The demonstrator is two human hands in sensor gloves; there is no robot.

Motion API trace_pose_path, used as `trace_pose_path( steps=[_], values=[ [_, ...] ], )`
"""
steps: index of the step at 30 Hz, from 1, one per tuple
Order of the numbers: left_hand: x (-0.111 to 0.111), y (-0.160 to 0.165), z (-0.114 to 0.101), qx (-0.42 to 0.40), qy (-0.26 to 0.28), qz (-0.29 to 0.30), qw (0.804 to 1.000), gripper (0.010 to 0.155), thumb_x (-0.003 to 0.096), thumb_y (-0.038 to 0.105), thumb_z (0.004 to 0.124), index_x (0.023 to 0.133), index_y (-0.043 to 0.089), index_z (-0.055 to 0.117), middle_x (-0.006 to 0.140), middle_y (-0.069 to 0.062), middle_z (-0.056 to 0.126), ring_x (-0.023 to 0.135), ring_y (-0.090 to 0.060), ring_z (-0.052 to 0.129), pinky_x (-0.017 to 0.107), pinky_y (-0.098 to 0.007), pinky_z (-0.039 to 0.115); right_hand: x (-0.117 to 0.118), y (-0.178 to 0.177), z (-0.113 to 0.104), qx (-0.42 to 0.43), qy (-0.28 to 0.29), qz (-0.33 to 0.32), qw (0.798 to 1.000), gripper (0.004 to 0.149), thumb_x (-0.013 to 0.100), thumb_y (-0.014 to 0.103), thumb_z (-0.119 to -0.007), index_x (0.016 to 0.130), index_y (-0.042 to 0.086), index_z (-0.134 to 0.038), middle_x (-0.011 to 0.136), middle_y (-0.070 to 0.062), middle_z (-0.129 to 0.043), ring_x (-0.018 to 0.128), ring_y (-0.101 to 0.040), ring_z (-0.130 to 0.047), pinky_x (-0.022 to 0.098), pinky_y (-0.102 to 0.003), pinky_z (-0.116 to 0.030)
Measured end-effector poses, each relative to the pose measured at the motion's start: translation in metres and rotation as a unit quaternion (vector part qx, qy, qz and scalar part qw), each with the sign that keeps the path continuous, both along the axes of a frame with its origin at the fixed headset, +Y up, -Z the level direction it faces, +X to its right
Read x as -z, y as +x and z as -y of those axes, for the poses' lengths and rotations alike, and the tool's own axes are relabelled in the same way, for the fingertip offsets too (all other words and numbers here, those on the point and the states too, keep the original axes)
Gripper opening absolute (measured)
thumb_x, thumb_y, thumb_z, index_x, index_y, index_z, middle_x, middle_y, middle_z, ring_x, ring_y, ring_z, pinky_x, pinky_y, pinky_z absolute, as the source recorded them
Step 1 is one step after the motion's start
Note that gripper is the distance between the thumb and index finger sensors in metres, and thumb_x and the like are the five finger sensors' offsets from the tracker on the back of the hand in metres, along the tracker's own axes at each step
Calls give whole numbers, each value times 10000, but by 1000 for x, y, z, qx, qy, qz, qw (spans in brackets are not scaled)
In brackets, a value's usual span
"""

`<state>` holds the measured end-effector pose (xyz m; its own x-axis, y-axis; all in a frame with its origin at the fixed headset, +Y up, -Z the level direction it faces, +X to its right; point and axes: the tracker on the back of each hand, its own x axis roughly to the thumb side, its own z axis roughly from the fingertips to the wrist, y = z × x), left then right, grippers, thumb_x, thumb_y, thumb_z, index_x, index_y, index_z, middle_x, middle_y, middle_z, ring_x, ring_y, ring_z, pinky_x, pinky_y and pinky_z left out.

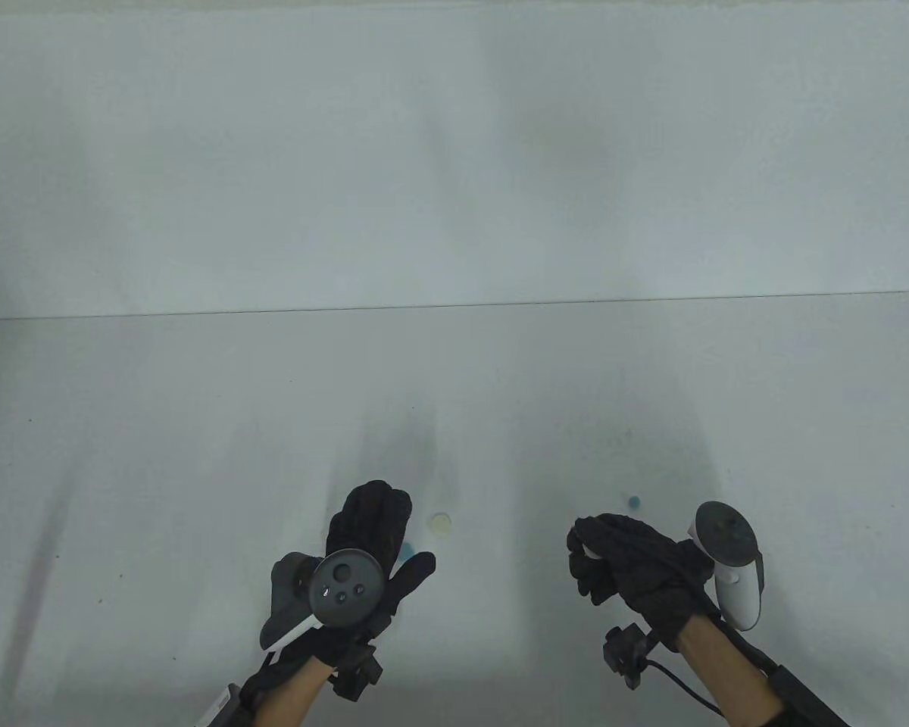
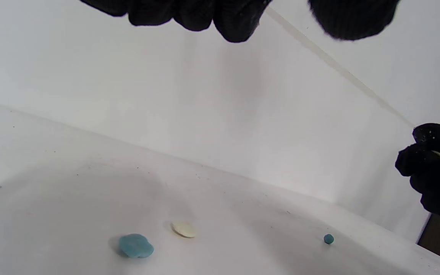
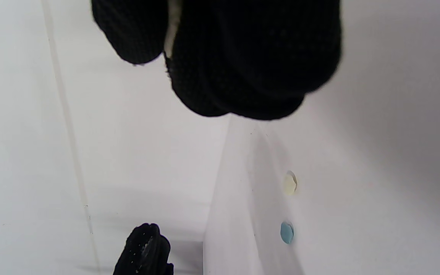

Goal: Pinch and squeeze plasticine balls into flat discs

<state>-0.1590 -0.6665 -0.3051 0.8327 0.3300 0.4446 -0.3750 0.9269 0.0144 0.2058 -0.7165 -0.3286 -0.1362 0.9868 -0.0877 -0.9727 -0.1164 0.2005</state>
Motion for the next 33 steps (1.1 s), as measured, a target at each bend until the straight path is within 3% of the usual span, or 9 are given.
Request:
trace_pose_path(
  steps=[4,5,6,8,17,25,31,33],
  values=[
    [0,0,0,1,2,-1,1000,801,539,513,626,1145,28,427,1158,-297,342,1063,-561,389,734,-638,422,1,2,2,20,-5,-7,1000,405,571,463,-722,792,150,-852,614,-33,-996,448,-183,-1028,270,-217,-944],
    [0,0,0,0,1,0,1000,801,538,513,626,1145,28,428,1158,-298,343,1063,-561,391,734,-638,422,1,2,4,38,-11,-23,999,470,584,514,-679,854,153,-814,702,-60,-977,538,-225,-1015,302,-242,-941],
    [1,0,1,1,-1,0,1000,801,539,512,627,1145,28,427,1158,-298,342,1062,-563,389,733,-639,423,2,2,6,49,-19,-35,998,658,582,606,-611,942,77,-765,808,-138,-935,624,-306,-983,338,-285,-932],
    [1,0,1,3,-2,-1,1000,800,539,512,627,1145,30,427,1158,-297,343,1062,-563,389,733,-639,421,2,3,7,64,-26,-50,996,729,577,641,-593,973,46,-734,840,-169,-916,650,-329,-976,353,-301,-932],
    [1,0,2,3,-3,-1,1000,799,538,512,628,1145,30,430,1158,-297,346,1063,-562,393,732,-639,426,4,-2,6,89,-25,-77,993,456,602,434,-689,855,75,-811,655,-100,-1000,470,-222,-1062,288,-239,-969],
    [1,1,2,6,-7,0,1000,799,539,510,629,1145,29,429,1157,-298,348,1062,-562,394,733,-638,425,4,-4,-1,85,-5,-83,993,405,595,331,-696,850,37,-810,564,-89,-1028,375,-170,-1085,220,-205,-984],
    [1,1,2,5,-6,0,1000,800,539,511,628,1145,29,428,1158,-295,345,1063,-561,393,733,-638,424,3,0,-1,58,4,-37,998,414,607,356,-666,865,60,-796,618,-71,-1017,429,-181,-1082,266,-219,-986],
    [1,1,2,5,-3,-1,1000,800,538,512,627,1145,30,428,1158,-296,346,1063,-561,394,734,-638,424,3,0,2,87,-9,-60,994,560,628,457,-569,925,19,-751,734,-161,-971,528,-275,-1045,327,-275,-966]
  ],
)
